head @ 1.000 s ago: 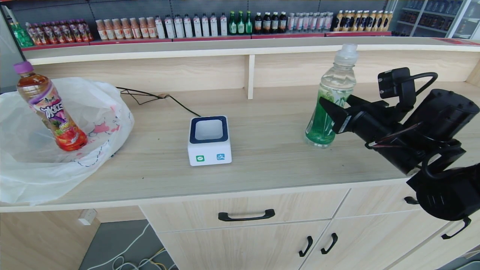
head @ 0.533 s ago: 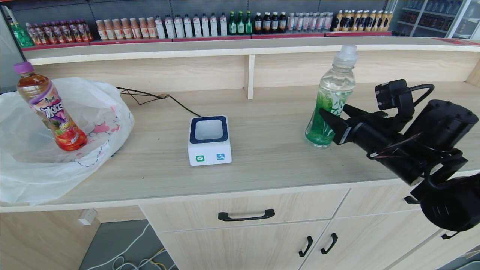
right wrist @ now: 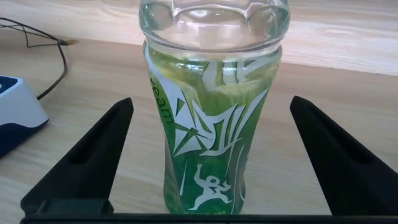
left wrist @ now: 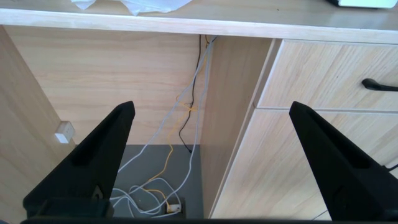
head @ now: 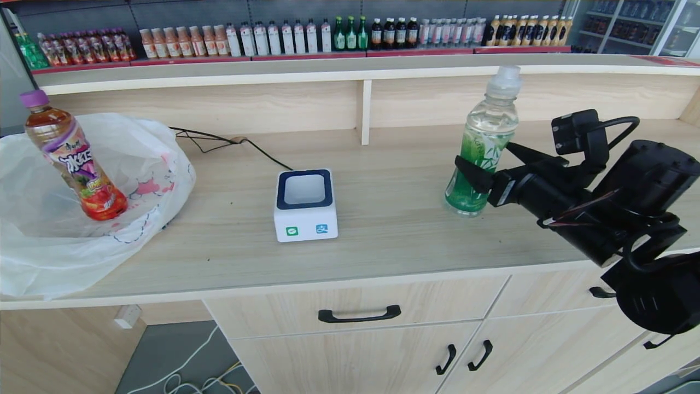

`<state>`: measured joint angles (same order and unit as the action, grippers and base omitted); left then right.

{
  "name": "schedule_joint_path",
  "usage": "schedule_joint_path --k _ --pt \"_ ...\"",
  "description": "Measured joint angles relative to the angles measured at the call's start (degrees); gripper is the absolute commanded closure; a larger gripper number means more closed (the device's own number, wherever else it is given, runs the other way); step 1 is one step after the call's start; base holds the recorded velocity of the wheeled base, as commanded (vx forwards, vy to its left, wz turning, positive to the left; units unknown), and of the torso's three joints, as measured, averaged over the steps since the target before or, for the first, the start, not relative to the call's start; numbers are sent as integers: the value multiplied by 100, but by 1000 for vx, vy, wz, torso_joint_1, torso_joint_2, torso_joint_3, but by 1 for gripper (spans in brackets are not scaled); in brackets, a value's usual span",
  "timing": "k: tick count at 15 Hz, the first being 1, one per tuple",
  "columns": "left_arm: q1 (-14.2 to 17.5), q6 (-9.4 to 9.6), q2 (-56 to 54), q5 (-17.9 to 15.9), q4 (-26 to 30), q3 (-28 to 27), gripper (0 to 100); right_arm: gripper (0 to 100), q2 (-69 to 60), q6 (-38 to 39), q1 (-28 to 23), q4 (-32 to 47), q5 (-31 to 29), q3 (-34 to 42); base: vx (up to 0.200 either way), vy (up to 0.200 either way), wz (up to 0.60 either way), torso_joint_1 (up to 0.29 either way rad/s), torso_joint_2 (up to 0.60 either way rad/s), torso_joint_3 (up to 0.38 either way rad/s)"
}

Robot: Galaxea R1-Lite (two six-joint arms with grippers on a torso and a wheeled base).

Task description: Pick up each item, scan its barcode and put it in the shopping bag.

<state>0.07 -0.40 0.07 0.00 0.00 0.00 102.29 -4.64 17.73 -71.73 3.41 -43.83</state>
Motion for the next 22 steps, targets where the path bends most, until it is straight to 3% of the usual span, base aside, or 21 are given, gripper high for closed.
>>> schedule_joint_path --k 11,12,22 --pt "0 0 0 0 0 0 0 0 600 -213 -213 24 -145 -879 0 0 0 0 0 0" --pt "0 0 0 0 0 0 0 100 612 -216 -218 23 -148 -901 0 0 0 0 0 0" --pt "0 0 0 0 0 0 0 100 611 -191 -222 10 -117 -898 0 0 0 0 0 0"
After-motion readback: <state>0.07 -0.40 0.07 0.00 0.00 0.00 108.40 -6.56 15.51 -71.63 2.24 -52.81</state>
